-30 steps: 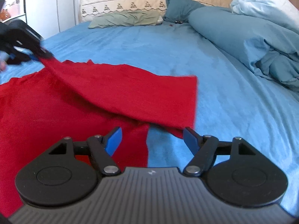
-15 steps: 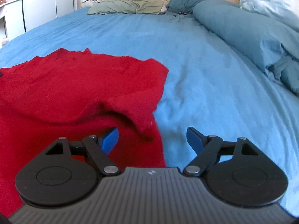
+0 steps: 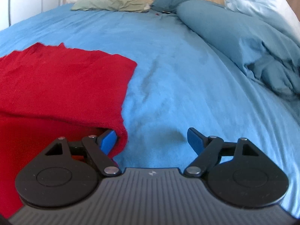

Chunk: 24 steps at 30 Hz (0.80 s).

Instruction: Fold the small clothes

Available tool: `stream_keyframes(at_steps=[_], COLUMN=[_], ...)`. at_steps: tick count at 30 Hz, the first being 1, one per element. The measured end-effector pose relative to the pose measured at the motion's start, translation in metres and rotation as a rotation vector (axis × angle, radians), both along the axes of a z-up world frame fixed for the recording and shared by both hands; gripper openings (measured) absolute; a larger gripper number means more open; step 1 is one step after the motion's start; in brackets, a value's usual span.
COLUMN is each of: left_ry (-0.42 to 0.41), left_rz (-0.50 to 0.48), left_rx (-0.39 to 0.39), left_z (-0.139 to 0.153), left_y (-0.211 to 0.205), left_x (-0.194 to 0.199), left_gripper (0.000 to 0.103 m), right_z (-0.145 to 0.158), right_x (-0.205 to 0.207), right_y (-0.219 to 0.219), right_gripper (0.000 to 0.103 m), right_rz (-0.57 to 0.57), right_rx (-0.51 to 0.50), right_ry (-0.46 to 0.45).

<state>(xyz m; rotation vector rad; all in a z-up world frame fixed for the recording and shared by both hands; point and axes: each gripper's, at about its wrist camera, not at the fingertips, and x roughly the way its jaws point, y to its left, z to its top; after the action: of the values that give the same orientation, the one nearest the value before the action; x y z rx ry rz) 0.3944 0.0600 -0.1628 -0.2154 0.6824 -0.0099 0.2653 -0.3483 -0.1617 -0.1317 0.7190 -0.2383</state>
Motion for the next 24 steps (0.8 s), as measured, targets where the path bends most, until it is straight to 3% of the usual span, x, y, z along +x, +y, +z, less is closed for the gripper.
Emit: stream_keyframes(at_steps=[3, 6, 7, 11, 14, 15, 21, 24], left_ry=[0.015, 0.001, -0.009, -0.004, 0.033, 0.058, 0.149, 0.181], left_rz=[-0.012, -0.041, -0.053, -0.055, -0.065, -0.079, -0.214, -0.244], left_rx=[0.032, 0.023, 0.017, 0.013, -0.009, 0.001, 0.107, 0.15], left_z=[0.009, 0.021, 0.023, 0.025, 0.024, 0.023, 0.006, -0.004], left_y=[0.008, 0.008, 0.007, -0.004, 0.002, 0.003, -0.014, -0.022], left_x=[-0.016, -0.023, -0.022, -0.002, 0.033, 0.044, 0.073, 0.076], left_gripper=[0.027, 0.067, 0.073, 0.073, 0.059, 0.052, 0.046, 0.031], right_z=[0.007, 0.025, 0.03, 0.034, 0.034, 0.035, 0.038, 0.037], right_x=[-0.006, -0.018, -0.018, -0.004, 0.006, 0.009, 0.019, 0.024], right_y=[-0.001, 0.001, 0.004, 0.028, 0.044, 0.046, 0.056, 0.056], right_gripper=[0.097, 0.097, 0.098, 0.098, 0.098, 0.098, 0.098, 0.098], right_rz=[0.069, 0.149, 0.164, 0.209, 0.216, 0.221, 0.23, 0.225], right_rx=[-0.02, 0.034, 0.067, 0.151, 0.161, 0.172, 0.186, 0.184], right_ry=[0.009, -0.056, -0.071, -0.085, -0.099, -0.106, -0.123, -0.12])
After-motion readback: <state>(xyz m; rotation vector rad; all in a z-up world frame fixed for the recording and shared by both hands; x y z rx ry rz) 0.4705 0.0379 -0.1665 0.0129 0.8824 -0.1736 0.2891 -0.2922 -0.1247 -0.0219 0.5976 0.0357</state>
